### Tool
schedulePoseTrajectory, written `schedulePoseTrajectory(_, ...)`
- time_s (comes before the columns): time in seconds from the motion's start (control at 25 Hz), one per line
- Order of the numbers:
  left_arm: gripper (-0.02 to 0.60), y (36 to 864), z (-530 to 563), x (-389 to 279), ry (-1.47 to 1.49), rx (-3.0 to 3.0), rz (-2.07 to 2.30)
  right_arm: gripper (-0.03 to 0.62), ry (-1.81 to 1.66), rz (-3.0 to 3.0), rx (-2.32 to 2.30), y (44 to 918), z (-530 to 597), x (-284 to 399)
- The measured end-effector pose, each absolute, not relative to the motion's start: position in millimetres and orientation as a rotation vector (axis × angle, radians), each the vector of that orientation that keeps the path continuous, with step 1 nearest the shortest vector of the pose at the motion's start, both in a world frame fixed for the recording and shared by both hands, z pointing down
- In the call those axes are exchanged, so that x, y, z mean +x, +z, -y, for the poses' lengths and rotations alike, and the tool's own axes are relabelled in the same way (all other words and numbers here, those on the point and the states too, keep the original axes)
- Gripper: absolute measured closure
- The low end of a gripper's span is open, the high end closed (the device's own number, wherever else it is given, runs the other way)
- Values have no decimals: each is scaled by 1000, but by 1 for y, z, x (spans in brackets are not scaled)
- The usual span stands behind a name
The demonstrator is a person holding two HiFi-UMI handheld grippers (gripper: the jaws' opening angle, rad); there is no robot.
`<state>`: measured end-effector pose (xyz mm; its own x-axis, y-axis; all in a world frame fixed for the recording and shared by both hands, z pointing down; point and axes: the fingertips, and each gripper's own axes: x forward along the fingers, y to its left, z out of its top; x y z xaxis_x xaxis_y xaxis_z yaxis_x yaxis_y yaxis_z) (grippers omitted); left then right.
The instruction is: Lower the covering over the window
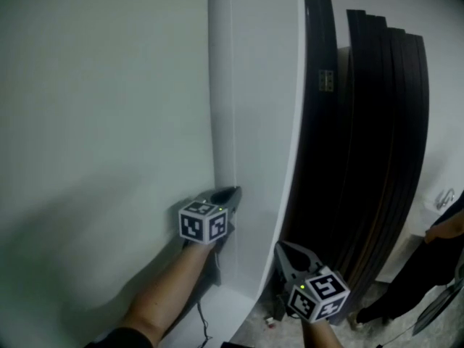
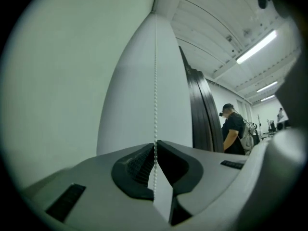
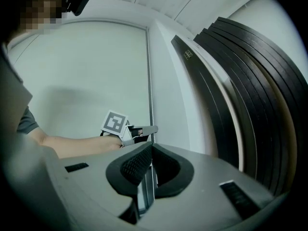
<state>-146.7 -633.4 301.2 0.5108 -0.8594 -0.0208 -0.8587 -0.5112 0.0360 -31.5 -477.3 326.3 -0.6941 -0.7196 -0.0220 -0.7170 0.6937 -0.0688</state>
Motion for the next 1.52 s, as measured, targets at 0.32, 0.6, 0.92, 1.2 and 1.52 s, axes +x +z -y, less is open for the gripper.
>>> schedulePoseTrajectory(0.32,568,300,534,-106,-41,2887,1206,597,-53,-2874,-1038,302,456,-38)
schedulePoseTrajectory(0.6,569,292,463,-79,-144,2951,899,587,-63,-2901,-785,265,438,-44)
schedulePoseTrajectory(0.92,569,285,413,-57,-190,2984,721,566,-68,-2945,-539,220,419,-50)
schedulePoseTrajectory(1.2,569,276,398,-51,-213,2990,639,476,-46,-3036,-288,187,406,-68)
schedulePoseTrajectory(1.52,569,282,370,-49,-212,3012,563,476,-81,-3049,-98,167,391,-82)
